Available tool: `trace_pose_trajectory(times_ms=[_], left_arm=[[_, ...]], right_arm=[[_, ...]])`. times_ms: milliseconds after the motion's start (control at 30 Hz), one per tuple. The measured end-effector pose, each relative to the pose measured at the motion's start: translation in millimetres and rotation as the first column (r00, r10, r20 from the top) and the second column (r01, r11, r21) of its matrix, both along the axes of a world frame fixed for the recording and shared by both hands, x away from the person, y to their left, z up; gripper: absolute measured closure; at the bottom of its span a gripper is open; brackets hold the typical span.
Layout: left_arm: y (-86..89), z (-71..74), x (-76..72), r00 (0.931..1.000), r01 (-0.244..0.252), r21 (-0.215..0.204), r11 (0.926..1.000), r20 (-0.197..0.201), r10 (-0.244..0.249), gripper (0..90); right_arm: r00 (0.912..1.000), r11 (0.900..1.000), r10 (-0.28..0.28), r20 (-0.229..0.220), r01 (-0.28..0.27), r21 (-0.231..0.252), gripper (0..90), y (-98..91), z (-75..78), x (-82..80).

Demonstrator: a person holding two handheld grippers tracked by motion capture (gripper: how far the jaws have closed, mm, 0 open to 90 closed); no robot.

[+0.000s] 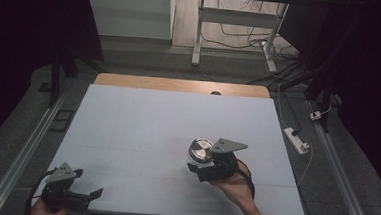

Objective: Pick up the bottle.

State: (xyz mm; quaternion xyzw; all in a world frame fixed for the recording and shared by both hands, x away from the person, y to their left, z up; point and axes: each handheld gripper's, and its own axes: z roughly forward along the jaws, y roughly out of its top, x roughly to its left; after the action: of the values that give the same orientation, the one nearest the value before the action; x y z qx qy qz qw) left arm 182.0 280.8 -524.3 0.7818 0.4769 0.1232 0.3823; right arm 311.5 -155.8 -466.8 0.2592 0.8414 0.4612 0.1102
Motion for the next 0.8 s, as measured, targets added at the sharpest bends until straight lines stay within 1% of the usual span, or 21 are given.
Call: trace_pose_trajectory(times_ms=[100, 467, 633, 800], left_arm=[[0.0, 0.1, 0.0, 1.0, 0.002, 0.002, 1.0, 0.0, -0.002, 0.0], [0.3, 0.0, 0.1, 1.0, 0.009, -0.001, 1.0, 0.003, -0.009, 0.0], [0.6, -0.1, 0.4, 0.9999, 0.014, -0.005, 0.9999, 0.0, -0.014, 0.0], [0.9, -0.1, 0.9, 0.9998, 0.02, -0.006, 0.9998, -0.004, -0.02, 0.0]], right_arm=[[0.9999, 0.9999, 0.015, -0.001, -0.015, 0.007, 14.7, 9.2, 1.8, 1.1], [0.9974, 0.9975, 0.07, 0.016, -0.069, -0.014, 14.7, 40.6, 4.5, 4.7], [0.9961, 0.996, 0.087, 0.018, -0.086, -0.024, 14.7, 49.7, 4.1, 5.0], [0.9952, 0.9949, 0.097, 0.017, -0.096, -0.028, 14.7, 54.8, 4.0, 4.9]])
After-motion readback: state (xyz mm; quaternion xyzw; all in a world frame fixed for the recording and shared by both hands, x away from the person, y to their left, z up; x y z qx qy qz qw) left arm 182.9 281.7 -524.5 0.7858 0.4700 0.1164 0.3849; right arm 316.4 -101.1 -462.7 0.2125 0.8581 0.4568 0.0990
